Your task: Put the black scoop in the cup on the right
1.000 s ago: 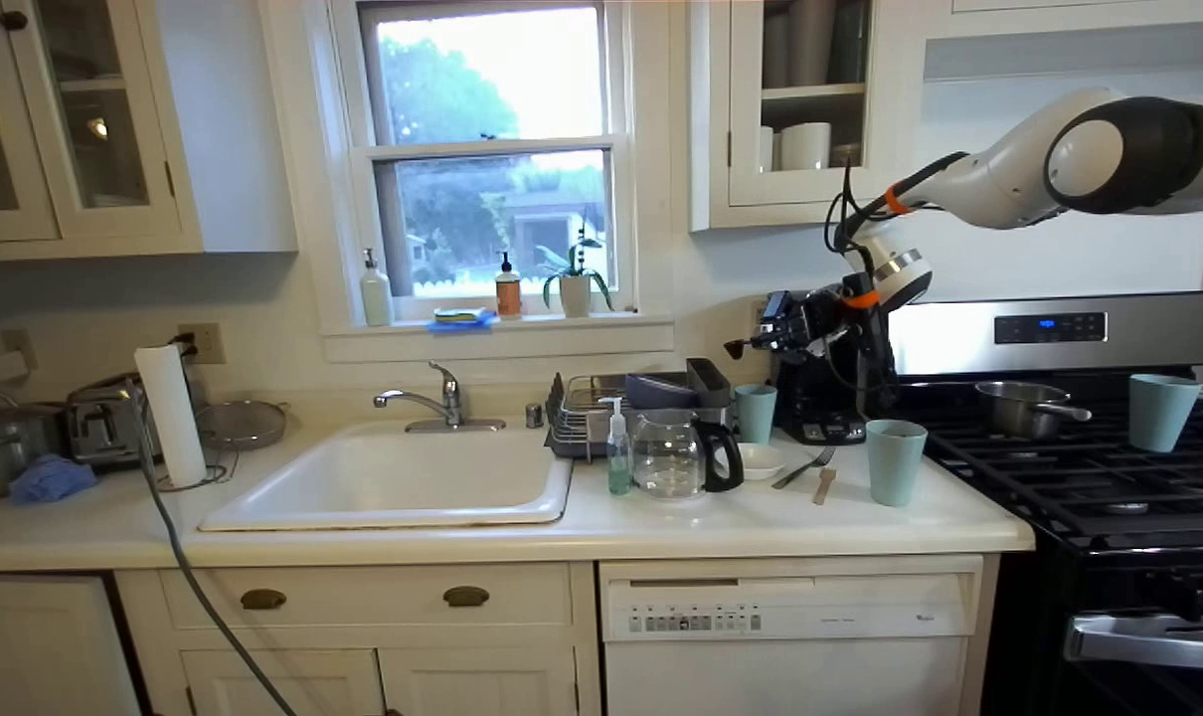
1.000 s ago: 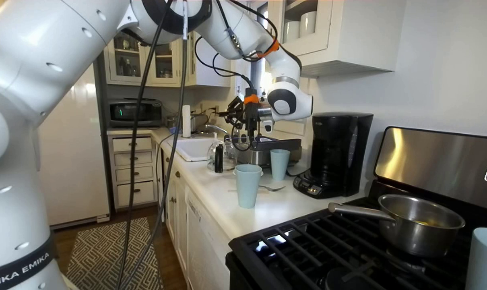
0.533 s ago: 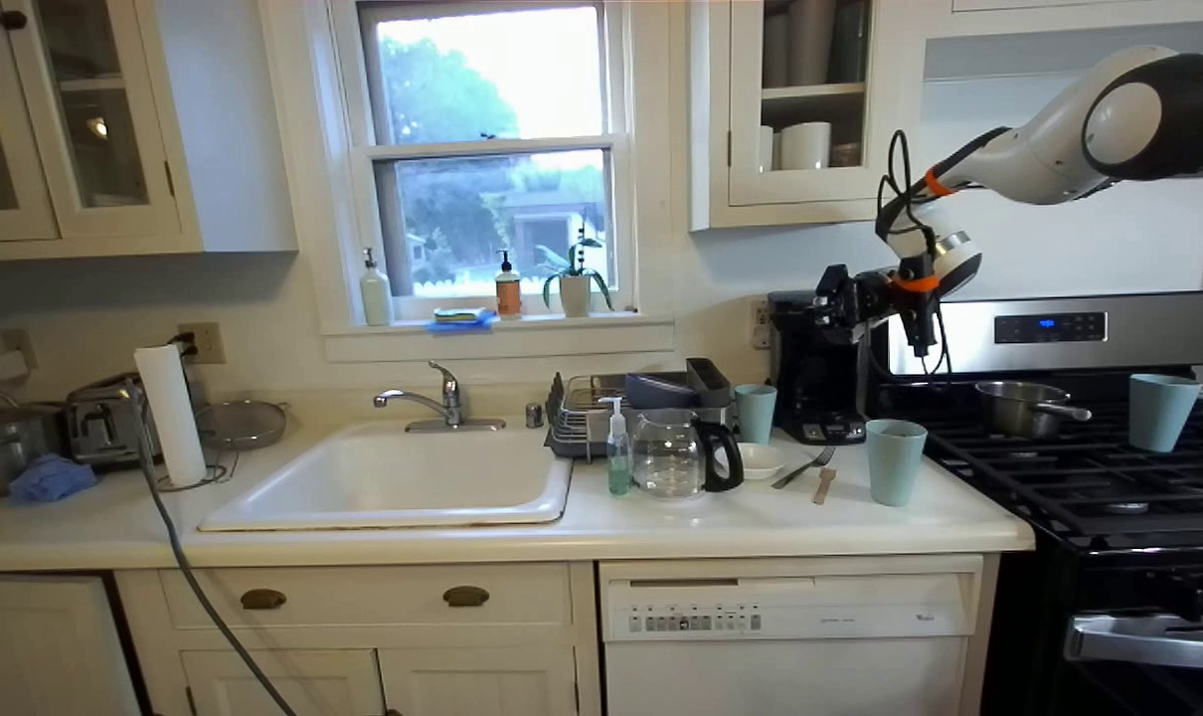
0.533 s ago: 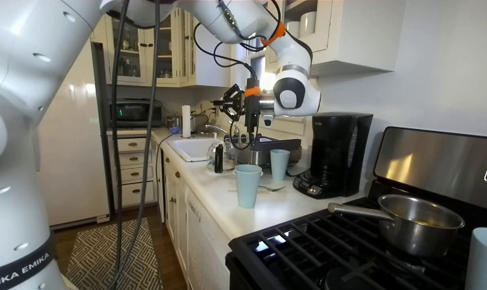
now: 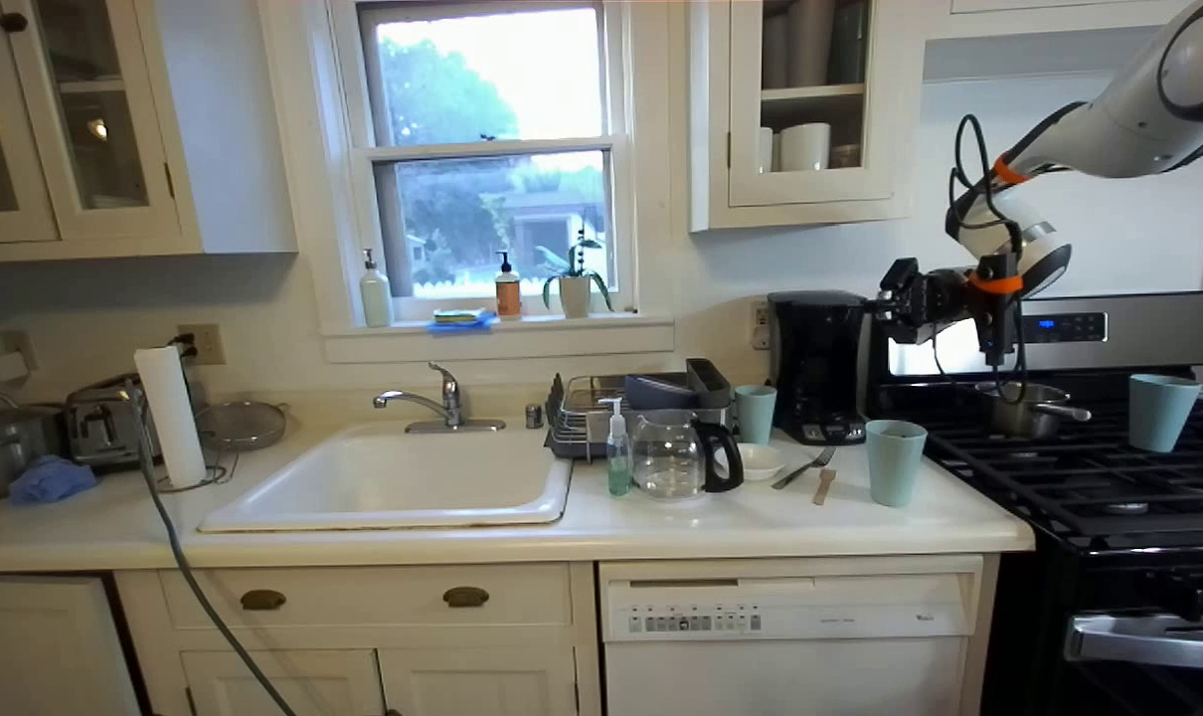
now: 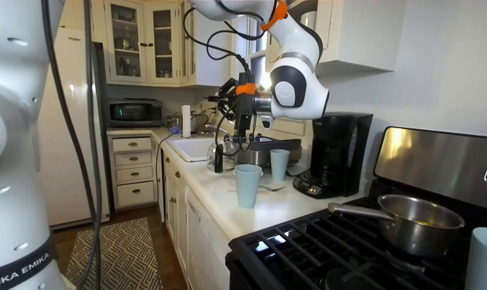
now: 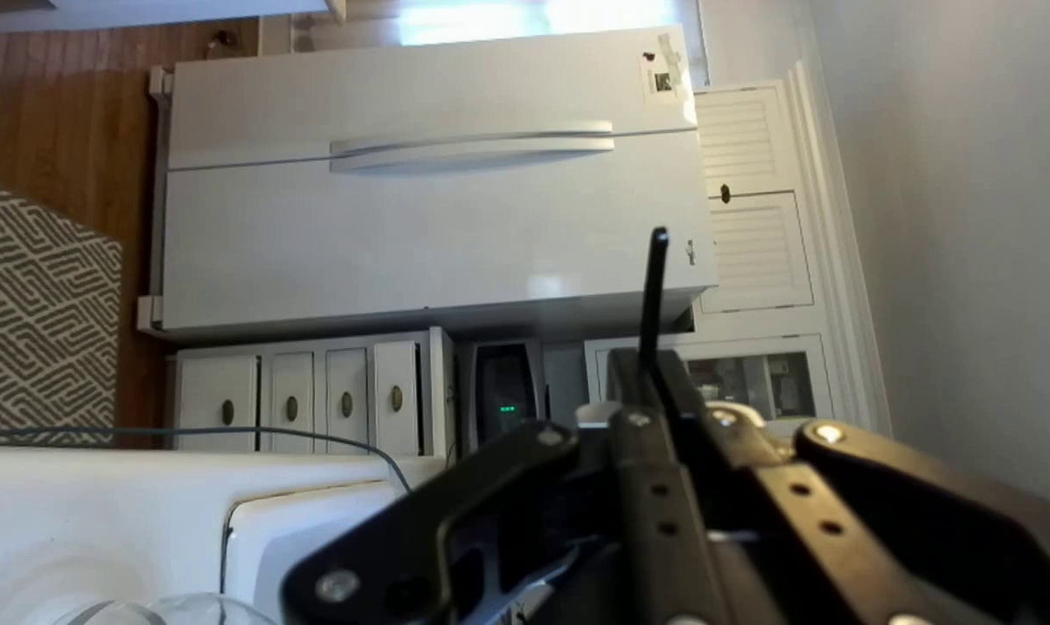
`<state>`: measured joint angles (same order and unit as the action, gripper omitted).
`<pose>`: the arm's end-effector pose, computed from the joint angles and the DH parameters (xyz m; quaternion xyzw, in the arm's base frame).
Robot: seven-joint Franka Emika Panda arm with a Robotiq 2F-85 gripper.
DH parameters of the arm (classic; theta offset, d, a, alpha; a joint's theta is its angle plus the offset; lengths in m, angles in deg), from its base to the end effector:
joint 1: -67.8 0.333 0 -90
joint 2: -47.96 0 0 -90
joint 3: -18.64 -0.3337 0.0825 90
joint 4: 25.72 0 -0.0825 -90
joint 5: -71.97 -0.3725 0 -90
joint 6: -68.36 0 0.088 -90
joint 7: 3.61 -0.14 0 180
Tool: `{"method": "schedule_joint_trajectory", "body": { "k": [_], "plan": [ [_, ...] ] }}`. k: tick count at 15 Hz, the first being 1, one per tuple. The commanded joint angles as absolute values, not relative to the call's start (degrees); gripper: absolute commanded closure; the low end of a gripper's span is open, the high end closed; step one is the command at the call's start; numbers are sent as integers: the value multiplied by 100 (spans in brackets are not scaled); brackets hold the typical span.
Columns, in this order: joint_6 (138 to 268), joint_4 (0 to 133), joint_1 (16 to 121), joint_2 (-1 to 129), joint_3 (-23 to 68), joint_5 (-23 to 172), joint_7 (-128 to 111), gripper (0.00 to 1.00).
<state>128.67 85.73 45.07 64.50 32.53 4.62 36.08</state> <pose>0.4843 -0.1576 0.4039 -0.7129 0.0311 0.0375 0.6996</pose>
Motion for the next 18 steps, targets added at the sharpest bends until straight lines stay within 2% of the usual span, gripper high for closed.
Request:
{"method": "schedule_joint_trajectory", "body": {
  "k": [1, 12, 13, 18],
  "plan": [
    [13381, 9630, 4609, 5643, 3583, 557, 3818, 99],
    [15529, 10740, 4576, 4919, 3911, 609, 3742, 99],
    [15175, 10464, 4574, 5180, 3880, 560, 3776, 96],
    [15367, 10577, 4566, 5158, 3920, 560, 3775, 96]
  ]
}}
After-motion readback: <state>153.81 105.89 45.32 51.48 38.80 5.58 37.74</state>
